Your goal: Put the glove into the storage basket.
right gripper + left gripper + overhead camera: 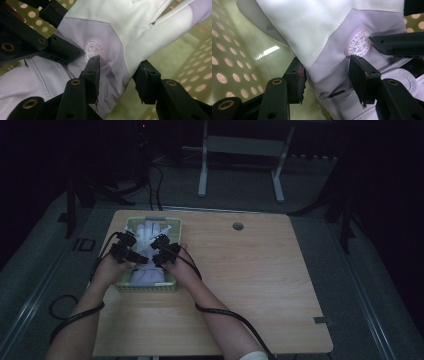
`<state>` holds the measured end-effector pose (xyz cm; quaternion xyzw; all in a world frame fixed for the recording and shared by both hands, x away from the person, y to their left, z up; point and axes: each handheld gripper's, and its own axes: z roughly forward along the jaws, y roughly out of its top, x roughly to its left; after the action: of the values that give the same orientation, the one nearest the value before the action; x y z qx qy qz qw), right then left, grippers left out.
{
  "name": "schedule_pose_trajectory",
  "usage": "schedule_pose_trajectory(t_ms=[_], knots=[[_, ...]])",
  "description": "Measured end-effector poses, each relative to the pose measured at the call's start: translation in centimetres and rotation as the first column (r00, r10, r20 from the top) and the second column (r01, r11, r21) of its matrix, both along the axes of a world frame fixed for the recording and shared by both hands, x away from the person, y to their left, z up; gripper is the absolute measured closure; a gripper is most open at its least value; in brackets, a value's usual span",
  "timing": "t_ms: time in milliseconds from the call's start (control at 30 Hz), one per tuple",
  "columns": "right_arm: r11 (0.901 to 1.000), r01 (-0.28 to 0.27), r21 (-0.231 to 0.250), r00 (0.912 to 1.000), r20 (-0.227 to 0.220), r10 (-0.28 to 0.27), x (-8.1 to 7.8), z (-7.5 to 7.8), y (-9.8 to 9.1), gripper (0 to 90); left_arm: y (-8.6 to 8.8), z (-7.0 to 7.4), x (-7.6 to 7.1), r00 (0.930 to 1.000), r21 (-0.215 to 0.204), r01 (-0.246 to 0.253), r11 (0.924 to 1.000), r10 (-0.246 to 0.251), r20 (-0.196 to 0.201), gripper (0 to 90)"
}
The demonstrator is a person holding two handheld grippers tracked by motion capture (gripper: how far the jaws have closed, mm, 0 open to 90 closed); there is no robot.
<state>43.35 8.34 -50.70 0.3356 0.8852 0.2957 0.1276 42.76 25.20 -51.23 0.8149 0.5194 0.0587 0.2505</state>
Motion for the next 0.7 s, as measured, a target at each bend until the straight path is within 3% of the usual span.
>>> schedule_pose_trajectory(t_ms=[167,233,300,400,433,467,500,533,567,633,667,700], knots=[[0.9992,0.009,0.039,0.9999,0.009,-0.009,0.2,0.7,-0.8,51.5,0.0,0.1,0.0,0.9997,0.014,-0.026,0.9996,0.025,0.007,44.2],[0.9975,0.0,0.071,0.9999,0.011,-0.001,0.3,1.1,-1.2,49.1,0.2,0.3,0.0,0.9988,-0.021,-0.047,0.9987,0.048,0.012,37.0],[0.9963,-0.016,0.085,0.9997,0.02,0.014,0.3,1.6,-1.6,45.2,0.2,0.7,-0.1,0.9983,-0.036,-0.041,0.9985,0.042,0.041,22.4],[0.9923,-0.026,0.121,0.9995,0.021,0.024,0.5,2.1,-2.3,39.0,-0.3,1.8,-0.8,0.991,-0.003,0.004,1.0,-0.003,0.134,17.5],[0.9894,-0.03,0.142,0.9995,0.014,0.028,0.6,2.3,-2.6,36.5,-0.3,1.8,-0.8,0.991,-0.003,0.004,1.0,-0.003,0.134,15.5],[0.9875,-0.034,0.154,0.9994,-0.005,0.035,0.6,2.5,-3.0,30.6,-0.4,2.5,-1.2,0.9816,-0.027,0.02,0.9994,-0.015,0.191,13.9],[0.9856,-0.043,0.164,0.9986,-0.024,0.048,0.7,2.5,-3.3,26.8,-0.4,2.5,-1.2,0.9816,-0.027,0.02,0.9994,-0.015,0.191,13.8],[0.9829,-0.051,0.177,0.9979,-0.031,0.057,0.7,2.6,-3.7,25.5,-0.3,3.0,-1.7,0.9724,-0.058,0.033,0.9978,-0.019,0.233,13.9],[0.9808,-0.056,0.187,0.9978,-0.023,0.062,0.7,2.6,-4.1,24.1,-0.4,3.2,-1.9,0.9687,-0.086,0.045,0.9953,-0.023,0.247,13.9],[0.9805,-0.07,0.183,0.9974,0.0,0.072,0.6,2.6,-4.8,19.5,-0.5,3.4,-2.1,0.9661,-0.097,0.057,0.9937,-0.031,0.256,13.9],[0.9813,-0.084,0.173,0.9965,0.009,0.084,0.6,2.6,-5.1,18.2,-0.8,3.6,-2.7,0.9531,-0.09,0.074,0.9931,-0.044,0.299,13.9],[0.9813,-0.084,0.173,0.9965,0.009,0.084,0.6,2.6,-5.1,18.2,-0.8,3.6,-2.7,0.9531,-0.09,0.074,0.9931,-0.044,0.299,13.9]])
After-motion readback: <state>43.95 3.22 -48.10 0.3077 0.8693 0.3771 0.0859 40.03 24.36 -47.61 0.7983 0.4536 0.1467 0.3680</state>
